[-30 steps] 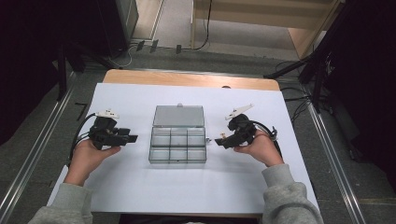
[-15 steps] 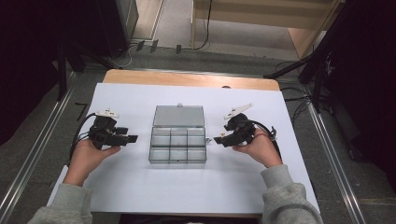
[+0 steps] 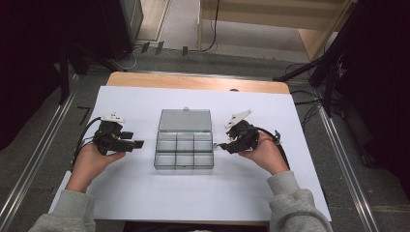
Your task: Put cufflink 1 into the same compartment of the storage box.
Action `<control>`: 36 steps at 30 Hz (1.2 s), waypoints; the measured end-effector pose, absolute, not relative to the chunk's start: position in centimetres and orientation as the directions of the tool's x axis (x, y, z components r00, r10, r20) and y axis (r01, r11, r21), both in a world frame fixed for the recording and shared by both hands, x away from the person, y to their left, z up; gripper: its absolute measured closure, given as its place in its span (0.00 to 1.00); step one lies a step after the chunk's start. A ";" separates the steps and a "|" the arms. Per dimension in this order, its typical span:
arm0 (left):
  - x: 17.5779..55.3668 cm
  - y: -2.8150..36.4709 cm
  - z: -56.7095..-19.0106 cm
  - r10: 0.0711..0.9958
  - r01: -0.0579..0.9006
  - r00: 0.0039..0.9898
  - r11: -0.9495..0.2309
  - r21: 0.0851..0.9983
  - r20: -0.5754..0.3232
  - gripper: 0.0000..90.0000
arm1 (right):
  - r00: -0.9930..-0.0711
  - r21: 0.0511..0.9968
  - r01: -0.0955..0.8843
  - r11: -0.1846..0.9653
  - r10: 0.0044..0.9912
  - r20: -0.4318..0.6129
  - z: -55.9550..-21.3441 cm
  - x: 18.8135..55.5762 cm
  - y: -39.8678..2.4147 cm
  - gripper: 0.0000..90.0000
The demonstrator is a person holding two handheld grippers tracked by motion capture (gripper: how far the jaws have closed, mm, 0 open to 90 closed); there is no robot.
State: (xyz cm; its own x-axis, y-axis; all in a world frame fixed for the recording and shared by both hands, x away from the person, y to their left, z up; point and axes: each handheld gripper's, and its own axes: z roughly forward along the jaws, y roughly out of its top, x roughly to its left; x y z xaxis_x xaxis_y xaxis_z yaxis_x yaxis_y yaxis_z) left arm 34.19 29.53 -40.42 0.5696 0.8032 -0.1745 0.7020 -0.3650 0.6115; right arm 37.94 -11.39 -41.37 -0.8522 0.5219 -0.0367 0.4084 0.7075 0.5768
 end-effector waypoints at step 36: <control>33.8 29.7 -40.3 0.804 0.701 0.568 -0.363 0.613 -0.174 0.43 | -0.882 0.467 0.383 0.797 0.465 -0.070 -44.9 39.2 -8.2 0.68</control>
State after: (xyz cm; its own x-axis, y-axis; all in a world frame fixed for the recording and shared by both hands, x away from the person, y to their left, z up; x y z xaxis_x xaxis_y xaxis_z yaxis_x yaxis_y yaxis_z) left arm 33.84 29.70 -40.34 0.5684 0.8042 -0.1739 0.7014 -0.3632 0.6133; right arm 39.24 -8.19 -44.85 -0.8825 0.4651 -0.0698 0.3831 0.7969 0.4670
